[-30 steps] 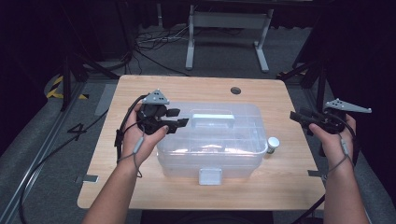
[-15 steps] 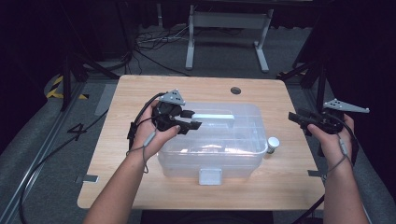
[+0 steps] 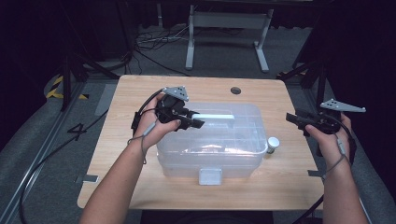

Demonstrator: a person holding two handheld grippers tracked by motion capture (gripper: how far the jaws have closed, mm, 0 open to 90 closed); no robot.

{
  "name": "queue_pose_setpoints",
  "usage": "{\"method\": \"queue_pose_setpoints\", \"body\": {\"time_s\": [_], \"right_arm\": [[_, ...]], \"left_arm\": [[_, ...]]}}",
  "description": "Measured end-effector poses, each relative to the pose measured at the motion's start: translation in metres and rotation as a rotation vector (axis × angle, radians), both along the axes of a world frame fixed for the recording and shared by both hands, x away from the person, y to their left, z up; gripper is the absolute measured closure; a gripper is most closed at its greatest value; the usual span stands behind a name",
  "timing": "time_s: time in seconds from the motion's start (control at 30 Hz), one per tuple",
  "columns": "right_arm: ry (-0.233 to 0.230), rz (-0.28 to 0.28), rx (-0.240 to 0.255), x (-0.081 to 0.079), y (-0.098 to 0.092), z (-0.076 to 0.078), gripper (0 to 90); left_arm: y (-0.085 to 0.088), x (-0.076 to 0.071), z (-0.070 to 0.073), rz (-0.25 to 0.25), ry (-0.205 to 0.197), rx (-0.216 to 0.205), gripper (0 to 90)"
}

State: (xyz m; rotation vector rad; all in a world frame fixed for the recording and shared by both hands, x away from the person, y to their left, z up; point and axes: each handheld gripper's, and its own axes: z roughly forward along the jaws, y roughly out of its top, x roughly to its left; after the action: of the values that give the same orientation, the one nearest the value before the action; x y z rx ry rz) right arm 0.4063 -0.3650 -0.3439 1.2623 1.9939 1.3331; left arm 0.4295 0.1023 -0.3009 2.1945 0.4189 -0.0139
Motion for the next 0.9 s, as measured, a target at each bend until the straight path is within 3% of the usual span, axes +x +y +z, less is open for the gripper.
{"method": "queue_pose_setpoints", "body": {"time_s": [0.33,0.5,0.7,0.9], "right_arm": [[0.000,0.014,-0.005,0.000,0.002,0.000,46.8],[-0.004,0.022,-0.010,0.000,0.003,0.000,46.8],[-0.009,0.030,-0.015,-0.002,0.004,0.001,46.9],[-0.011,0.057,-0.040,-0.005,0.004,0.001,50.0]], "left_arm": [[0.001,0.003,0.001,-0.016,-0.014,0.012,71.6],[-0.001,0.000,0.003,-0.004,-0.058,0.032,72.3],[-0.002,0.005,0.009,-0.001,-0.064,0.041,72.7],[-0.001,0.012,0.013,-0.009,-0.043,0.043,72.9]]}}
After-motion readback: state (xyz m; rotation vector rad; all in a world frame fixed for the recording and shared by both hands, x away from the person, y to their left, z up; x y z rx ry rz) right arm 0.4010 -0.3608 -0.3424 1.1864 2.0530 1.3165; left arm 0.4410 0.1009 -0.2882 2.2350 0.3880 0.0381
